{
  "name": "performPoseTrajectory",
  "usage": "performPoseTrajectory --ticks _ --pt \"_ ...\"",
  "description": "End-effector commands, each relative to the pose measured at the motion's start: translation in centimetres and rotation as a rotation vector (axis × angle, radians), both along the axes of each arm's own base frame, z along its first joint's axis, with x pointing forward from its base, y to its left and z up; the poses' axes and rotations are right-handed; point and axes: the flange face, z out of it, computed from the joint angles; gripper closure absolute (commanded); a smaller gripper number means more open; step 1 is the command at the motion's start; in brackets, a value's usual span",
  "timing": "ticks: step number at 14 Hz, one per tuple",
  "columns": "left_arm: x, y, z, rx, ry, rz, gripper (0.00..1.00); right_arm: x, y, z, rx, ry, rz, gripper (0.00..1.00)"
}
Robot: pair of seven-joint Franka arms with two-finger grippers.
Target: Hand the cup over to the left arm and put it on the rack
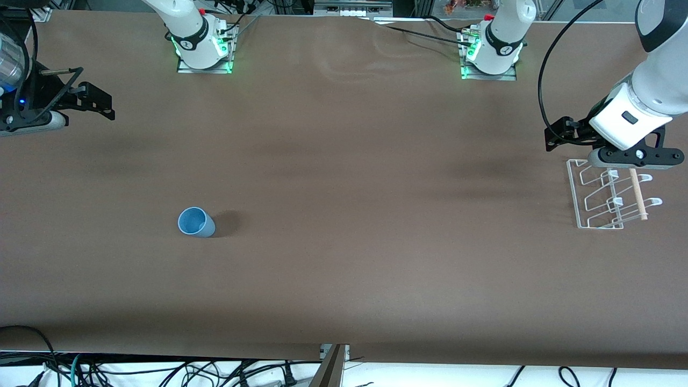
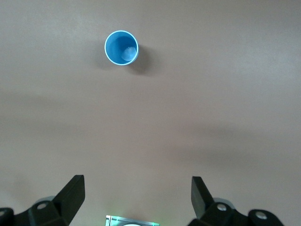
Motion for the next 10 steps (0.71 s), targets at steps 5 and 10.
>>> performPoseTrajectory --ticks 5,10 --pt "-0.03 0.04 0.5 0.0 0.004 -0.018 0.0 0.63 0.19 0.11 -0.024 -0.006 -0.058 0.0" --pt "-0.04 -0.04 0.5 0.0 0.004 -0.02 0.0 0.75 0.15 0.28 -0.02 -0.014 -0.062 0.0"
